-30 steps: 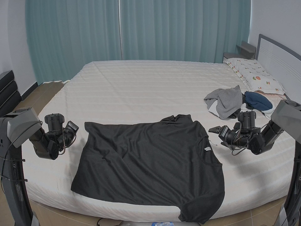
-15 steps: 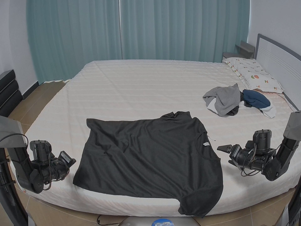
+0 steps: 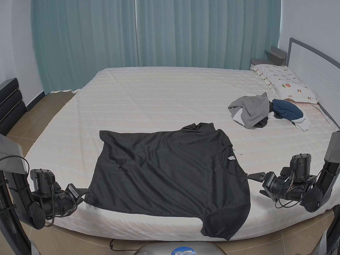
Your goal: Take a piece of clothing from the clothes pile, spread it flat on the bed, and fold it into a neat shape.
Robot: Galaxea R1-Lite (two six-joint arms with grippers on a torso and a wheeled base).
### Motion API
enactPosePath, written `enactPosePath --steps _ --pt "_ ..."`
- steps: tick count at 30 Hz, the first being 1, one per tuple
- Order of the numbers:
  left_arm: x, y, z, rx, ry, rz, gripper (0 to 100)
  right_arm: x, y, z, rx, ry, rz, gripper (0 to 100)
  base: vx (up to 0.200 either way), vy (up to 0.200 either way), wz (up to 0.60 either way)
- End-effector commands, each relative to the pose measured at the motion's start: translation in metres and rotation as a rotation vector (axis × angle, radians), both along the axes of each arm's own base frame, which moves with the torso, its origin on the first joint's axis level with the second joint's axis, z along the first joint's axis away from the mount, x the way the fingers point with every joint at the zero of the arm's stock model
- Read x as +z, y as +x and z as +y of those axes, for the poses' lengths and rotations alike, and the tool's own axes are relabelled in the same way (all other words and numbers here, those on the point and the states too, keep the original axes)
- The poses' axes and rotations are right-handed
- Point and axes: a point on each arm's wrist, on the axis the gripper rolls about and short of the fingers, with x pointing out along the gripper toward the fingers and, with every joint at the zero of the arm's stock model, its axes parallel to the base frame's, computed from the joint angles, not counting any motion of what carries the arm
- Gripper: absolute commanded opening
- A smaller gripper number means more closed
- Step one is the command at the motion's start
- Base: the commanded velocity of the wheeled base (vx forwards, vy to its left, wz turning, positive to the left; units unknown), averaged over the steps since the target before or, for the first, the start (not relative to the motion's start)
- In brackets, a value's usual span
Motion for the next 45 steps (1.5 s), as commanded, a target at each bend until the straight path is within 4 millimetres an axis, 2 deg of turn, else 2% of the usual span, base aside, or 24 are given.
enactPosePath --steps 1,6,12,16,21,29,30,37,45 --pt "-0.011 0.002 0.0 -0.006 0.017 0.038 100 0.001 -0.002 0.003 0.012 0.001 0.0 100 0.0 0.0 0.0" --pt "-0.023 0.006 0.0 -0.016 0.039 0.055 100 0.001 -0.003 0.005 0.021 0.001 0.002 100 0.0 0.0 0.0" --pt "-0.039 0.014 -0.014 -0.003 0.116 0.042 100 -0.001 -0.003 0.005 0.026 0.004 0.01 100 0.0 0.0 0.0" --pt "-0.041 0.016 -0.022 -0.017 0.129 0.02 100 0.0 -0.004 0.006 0.039 0.008 0.009 100 0.0 0.0 0.0" --pt "-0.041 0.025 -0.022 -0.011 0.129 -0.018 100 -0.002 -0.004 0.007 0.04 0.007 0.016 100 0.0 0.0 0.0" --pt "-0.043 0.028 -0.021 -0.005 0.13 -0.018 100 -0.003 -0.004 0.006 0.039 0.007 0.02 100 0.0 0.0 0.0" --pt "-0.043 0.028 -0.02 -0.004 0.13 -0.017 0 -0.004 -0.004 0.006 0.039 0.006 0.022 100 0.0 0.0 0.0" --pt "-0.044 0.012 -0.016 0.012 0.144 0.039 0 -0.009 -0.004 0.006 0.034 -0.004 0.044 100 0.0 0.0 0.0" --pt "-0.044 -0.007 -0.005 0.006 0.262 0.101 0 -0.018 -0.007 0.006 0.044 -0.027 0.085 100 0.0 0.0 0.0"
